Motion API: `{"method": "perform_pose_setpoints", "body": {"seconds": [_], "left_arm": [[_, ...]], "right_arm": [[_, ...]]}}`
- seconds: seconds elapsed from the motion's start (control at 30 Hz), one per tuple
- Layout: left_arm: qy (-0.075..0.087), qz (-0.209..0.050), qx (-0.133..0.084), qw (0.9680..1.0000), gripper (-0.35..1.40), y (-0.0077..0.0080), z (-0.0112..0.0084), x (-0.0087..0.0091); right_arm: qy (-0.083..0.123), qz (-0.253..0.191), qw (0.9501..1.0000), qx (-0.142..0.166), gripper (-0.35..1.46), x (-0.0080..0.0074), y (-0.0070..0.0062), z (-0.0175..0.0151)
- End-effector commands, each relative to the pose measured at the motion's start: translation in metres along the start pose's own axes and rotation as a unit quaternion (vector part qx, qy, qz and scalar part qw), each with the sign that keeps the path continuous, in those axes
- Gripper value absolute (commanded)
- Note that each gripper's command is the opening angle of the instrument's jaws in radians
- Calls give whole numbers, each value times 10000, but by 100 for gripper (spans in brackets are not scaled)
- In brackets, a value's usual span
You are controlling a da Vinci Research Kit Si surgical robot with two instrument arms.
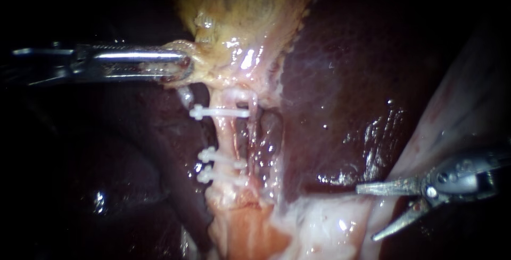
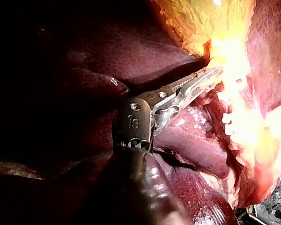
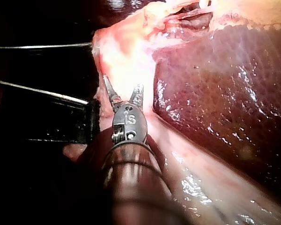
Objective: Go to the cutting position left tube
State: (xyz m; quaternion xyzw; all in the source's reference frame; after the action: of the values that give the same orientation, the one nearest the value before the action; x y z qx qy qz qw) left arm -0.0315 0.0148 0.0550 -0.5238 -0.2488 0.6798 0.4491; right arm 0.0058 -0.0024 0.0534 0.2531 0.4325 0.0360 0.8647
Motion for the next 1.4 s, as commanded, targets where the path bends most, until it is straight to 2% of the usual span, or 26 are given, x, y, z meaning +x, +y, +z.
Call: {"method": "perform_pose_setpoints", "body": {"seconds": [0.03,0.1,0.2,0.3,0.37,0.5,0.6,0.77,0.9,1.13,1.4], "left_arm": [[-7,-4,-21,10000,-35,1,-5,3],[-25,-21,-53,10000,-35,1,-14,9],[-10,-69,9,10000,-35,3,-37,25],[106,-153,42,9998,-35,9,-57,40],[144,-118,32,9998,-35,12,-65,46],[165,-122,46,9998,-35,15,-67,46],[166,-117,49,9998,-35,15,-66,45],[167,-116,50,9998,-35,15,-66,44],[168,-114,52,9998,-35,15,-67,43],[170,-112,56,9998,-35,16,-67,43],[171,-112,59,9998,-35,17,-67,42]], "right_arm": [[0,3,10000,0,145,0,0,0],[0,4,10000,-2,145,0,0,0],[0,6,10000,-3,145,0,1,0],[-14,15,10000,-8,145,1,3,1],[1,27,10000,-12,145,3,5,1],[32,50,10000,37,145,9,8,5],[63,117,9998,135,145,20,14,12],[61,460,9976,518,145,53,32,35],[138,640,9966,505,145,75,48,58],[436,972,9929,522,145,93,71,96],[498,1115,9915,447,145,103,101,129]]}}
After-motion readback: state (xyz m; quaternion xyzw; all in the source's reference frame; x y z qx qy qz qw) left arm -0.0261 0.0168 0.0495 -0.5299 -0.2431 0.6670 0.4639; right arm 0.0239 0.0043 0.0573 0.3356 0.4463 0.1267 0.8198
